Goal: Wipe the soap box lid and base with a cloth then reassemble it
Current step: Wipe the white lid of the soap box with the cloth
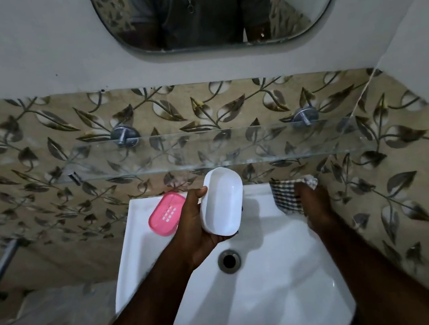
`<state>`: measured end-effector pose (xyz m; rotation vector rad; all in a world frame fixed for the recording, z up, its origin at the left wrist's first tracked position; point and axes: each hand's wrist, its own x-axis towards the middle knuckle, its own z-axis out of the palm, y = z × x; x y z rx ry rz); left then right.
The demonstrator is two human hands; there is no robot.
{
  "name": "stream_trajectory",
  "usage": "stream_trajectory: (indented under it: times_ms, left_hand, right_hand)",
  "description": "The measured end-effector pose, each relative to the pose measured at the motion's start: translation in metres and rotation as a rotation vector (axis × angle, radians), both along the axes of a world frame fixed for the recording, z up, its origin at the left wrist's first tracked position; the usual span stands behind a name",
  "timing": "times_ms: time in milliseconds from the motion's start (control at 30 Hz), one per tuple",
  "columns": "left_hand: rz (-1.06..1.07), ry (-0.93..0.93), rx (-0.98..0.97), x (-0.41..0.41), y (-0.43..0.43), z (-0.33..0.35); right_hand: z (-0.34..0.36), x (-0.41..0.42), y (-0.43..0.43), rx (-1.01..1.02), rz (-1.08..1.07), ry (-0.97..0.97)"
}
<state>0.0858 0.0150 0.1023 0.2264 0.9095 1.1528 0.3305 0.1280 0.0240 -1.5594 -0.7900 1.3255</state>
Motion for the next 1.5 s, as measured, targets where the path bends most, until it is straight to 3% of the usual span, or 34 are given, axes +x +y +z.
stream_trajectory:
  times_ms: [67, 133, 267, 400, 467, 667, 933, 1200, 1367, 1500]
  left_hand:
    - [0.003, 0.007, -0.01, 0.002, -0.002, 0.001]
    - [-0.007, 0.001, -0.023, 0.003, -0.005, 0.003]
    - [-0.04, -0.047, -0.015, 0.0, -0.015, 0.001]
    - [-0.075, -0.083, 0.049, -0.008, -0.025, -0.003]
    - [-0.072, -0.1, 0.086, -0.007, -0.032, 0.005]
    - [0.053, 0.071, 0.124, -0.007, -0.045, 0.019]
    - [-0.03, -0.044, 0.191, -0.008, -0.05, 0.021]
    - [-0.006, 0.125, 0.281, -0.01, -0.047, 0.035]
    - [-0.014, 0.195, 0.311, 0.002, -0.049, 0.039]
    - [0.003, 0.355, 0.377, -0.001, -0.049, 0.047]
  right_hand:
    - [0.027, -0.007, -0.038, -0.041, 0.022, 0.45]
    - [0.055, -0.02, -0.075, 0.017, 0.037, 0.594]
    - [0.101, -0.06, -0.135, 0.213, 0.047, 0.453]
    - [0.124, -0.095, -0.161, 0.232, 0.082, 0.219]
    - [0.132, -0.107, -0.166, 0.215, 0.085, 0.206]
    - [0.143, -0.122, -0.174, 0.217, 0.094, 0.251]
    - [0.152, -0.151, -0.18, 0.189, 0.272, 0.222]
    - [0.155, -0.151, -0.186, 0.087, 0.341, 0.142]
    - [0.166, -0.153, -0.165, 0.183, 0.169, 0.262]
    - [0.162, -0.145, -0.179, 0.068, 0.35, 0.202]
